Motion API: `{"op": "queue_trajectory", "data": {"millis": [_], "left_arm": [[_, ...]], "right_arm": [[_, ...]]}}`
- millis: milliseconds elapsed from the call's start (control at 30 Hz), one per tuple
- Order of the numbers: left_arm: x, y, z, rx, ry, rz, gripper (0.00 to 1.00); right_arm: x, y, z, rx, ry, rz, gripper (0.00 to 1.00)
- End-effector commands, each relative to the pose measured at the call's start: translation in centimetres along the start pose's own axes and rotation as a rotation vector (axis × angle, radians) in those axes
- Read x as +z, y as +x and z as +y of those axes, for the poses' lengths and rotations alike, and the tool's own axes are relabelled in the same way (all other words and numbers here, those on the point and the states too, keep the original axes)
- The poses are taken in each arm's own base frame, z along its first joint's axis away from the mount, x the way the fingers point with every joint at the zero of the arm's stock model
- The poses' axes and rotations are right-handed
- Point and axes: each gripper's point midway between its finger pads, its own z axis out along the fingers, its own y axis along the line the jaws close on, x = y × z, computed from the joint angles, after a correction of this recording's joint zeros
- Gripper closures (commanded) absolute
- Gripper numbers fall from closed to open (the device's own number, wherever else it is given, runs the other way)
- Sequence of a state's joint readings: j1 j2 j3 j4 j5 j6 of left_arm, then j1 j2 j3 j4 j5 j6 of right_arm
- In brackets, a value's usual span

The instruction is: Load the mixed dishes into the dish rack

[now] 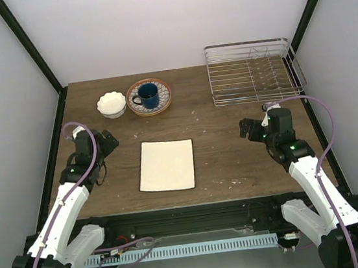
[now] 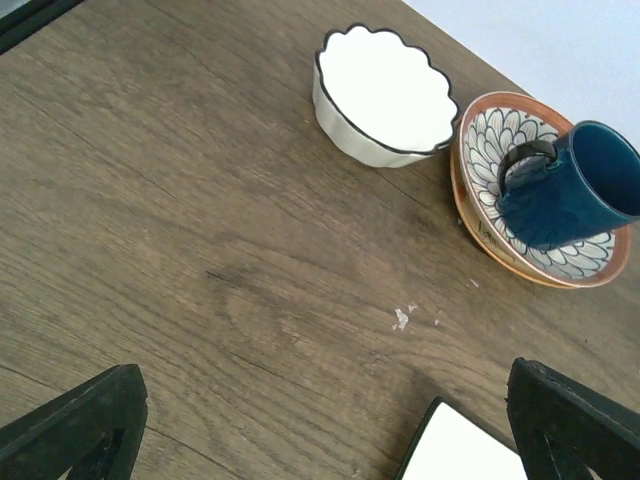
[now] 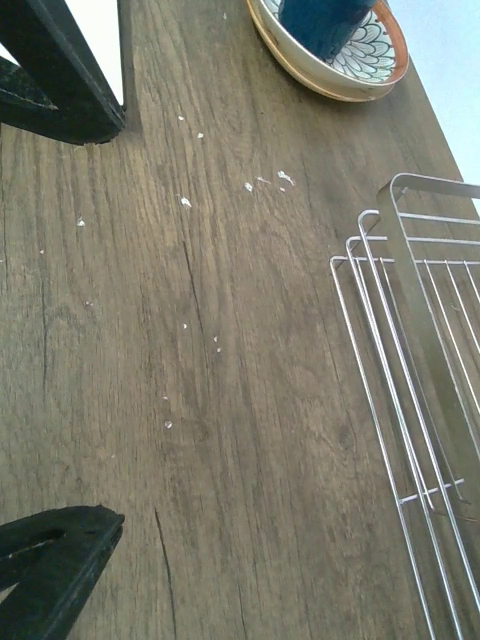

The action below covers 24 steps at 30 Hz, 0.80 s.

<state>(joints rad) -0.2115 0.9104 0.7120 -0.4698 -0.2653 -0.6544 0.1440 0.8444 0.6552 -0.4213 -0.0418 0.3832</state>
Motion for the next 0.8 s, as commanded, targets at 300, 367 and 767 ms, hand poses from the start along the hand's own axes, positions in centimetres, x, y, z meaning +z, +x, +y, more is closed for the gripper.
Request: {"op": "queue_trajectory", "data": {"millis": [300,367,767], "left_arm": [[-1.0,-1.2,-1.1,0.065,0.059,-0.052,0.00],[-1.1,-0.7,-2.0,0.148,0.126,-0.050,0.00],[-2.5,-1.1,-1.6,0.276,0.131,-0.091,0.00]], "right_arm": [[-0.5,-1.2,0.5,-0.020,0.011,-0.002,0.00],[-0.5,-1.5,0.6,-0.023,0.013,-0.005,0.00],[3.2,-8.6,-0.3,-0.203,0.211,0.024,0.00]]}}
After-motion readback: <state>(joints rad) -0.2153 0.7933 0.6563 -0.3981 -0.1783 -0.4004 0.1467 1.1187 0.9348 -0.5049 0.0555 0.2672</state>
